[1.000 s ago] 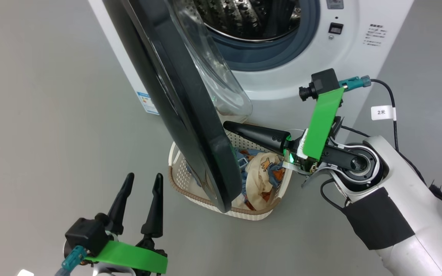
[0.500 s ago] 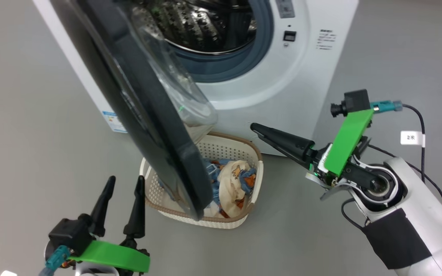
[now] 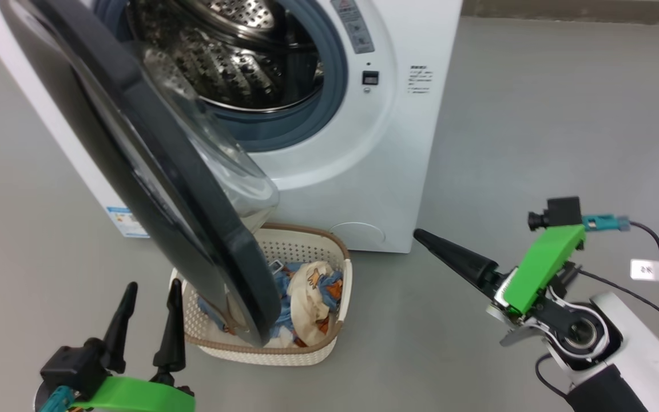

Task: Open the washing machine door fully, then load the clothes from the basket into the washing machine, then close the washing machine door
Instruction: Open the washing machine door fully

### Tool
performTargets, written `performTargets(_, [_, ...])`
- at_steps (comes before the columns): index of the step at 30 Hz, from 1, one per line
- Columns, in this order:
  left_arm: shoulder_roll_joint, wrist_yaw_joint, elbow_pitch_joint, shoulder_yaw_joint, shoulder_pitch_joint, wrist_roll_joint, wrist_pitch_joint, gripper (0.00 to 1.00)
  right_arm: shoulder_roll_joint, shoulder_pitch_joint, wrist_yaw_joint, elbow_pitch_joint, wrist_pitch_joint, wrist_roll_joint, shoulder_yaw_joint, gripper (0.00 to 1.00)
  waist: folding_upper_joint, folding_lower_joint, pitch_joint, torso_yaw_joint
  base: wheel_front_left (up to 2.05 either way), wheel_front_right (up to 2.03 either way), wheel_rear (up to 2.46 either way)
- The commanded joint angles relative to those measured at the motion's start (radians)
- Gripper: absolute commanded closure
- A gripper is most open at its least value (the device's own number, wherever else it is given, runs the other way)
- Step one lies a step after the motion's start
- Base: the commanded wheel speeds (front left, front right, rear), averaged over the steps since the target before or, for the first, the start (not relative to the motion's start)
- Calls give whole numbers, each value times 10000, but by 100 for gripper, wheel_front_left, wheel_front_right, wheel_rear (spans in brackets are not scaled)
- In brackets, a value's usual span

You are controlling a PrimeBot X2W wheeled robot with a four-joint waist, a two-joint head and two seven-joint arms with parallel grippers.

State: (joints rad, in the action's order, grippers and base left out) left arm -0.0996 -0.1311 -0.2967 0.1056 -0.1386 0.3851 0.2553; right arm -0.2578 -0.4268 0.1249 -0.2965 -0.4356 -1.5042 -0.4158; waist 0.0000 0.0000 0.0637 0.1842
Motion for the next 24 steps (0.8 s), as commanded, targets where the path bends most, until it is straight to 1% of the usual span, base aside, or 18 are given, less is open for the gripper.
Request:
performTargets(1, [-217,4,286,-392,-103,-76,65,0,-95,71,58,267,190,28,-82,0,0,0,-136,-215,0,0,0])
performTargets(3, [-228,4,368,-565,20,-109,65,0,-338,359,58,223,690,219,-180,0,0,0,-167,-368,0,0,0])
performTargets(4, [-228,4,368,-565,20,-109,65,0,-338,359,58,223,690,219,-180,0,0,0,-167,-368,0,0,0])
performTargets(6, [-206,4,400,-700,105,-113,65,0,-504,563,58,96,1027,339,-299,0,0,0,-186,-470,0,0,0])
performTargets(12, [-137,4,396,-897,281,-123,65,0,-895,997,58,-388,2316,623,-607,0,0,0,-277,-630,0,0,0])
performTargets(17, [-92,4,407,-943,356,-167,65,0,-1157,1179,58,-419,3934,958,-823,0,0,0,-320,-664,0,0,0])
performTargets(20, [-90,4,401,-931,363,-178,65,0,-1476,1260,58,-480,4991,1435,-1207,0,0,0,-340,-653,0,0,0])
performTargets(24, [-83,4,397,-929,381,-184,65,0,-1814,1373,58,-867,6347,1864,-1742,0,0,0,-371,-637,0,0,0])
